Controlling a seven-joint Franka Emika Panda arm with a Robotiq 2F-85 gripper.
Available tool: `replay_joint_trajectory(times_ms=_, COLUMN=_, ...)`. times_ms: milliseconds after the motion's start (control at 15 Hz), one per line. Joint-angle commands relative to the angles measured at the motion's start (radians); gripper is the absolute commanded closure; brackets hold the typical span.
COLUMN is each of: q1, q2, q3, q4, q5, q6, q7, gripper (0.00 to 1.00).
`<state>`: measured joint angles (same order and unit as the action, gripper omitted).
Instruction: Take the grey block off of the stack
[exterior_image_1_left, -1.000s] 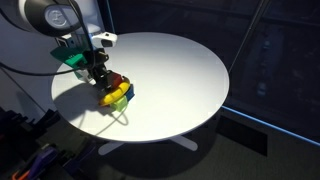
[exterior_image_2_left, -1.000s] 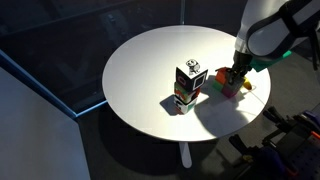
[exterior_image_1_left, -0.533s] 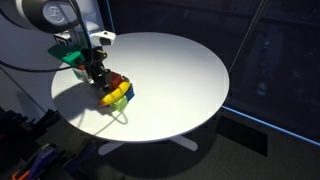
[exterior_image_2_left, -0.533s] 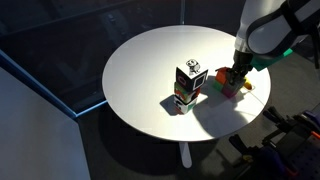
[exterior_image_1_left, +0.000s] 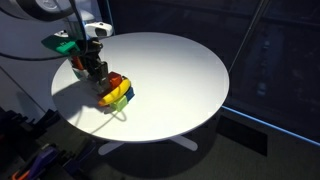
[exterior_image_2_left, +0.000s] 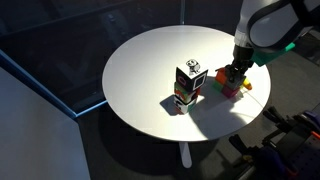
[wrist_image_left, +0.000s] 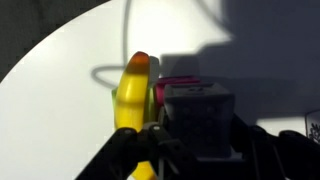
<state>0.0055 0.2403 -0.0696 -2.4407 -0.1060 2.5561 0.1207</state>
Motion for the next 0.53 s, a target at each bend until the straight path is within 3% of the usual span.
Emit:
replay_joint_trajectory(times_ms=0, q1=0.018, q2=-0.043, q3=0.008, q4=-0.030, q5=-0.005, q6=-0.007, q7=0.041, gripper=0.70)
replay_joint_trajectory(times_ms=467, q1=0.064, q2=-0.020, q3=0.019, q4=-0.046, q5=-0.013, q6=0.029, q7=0.110, gripper=0.70)
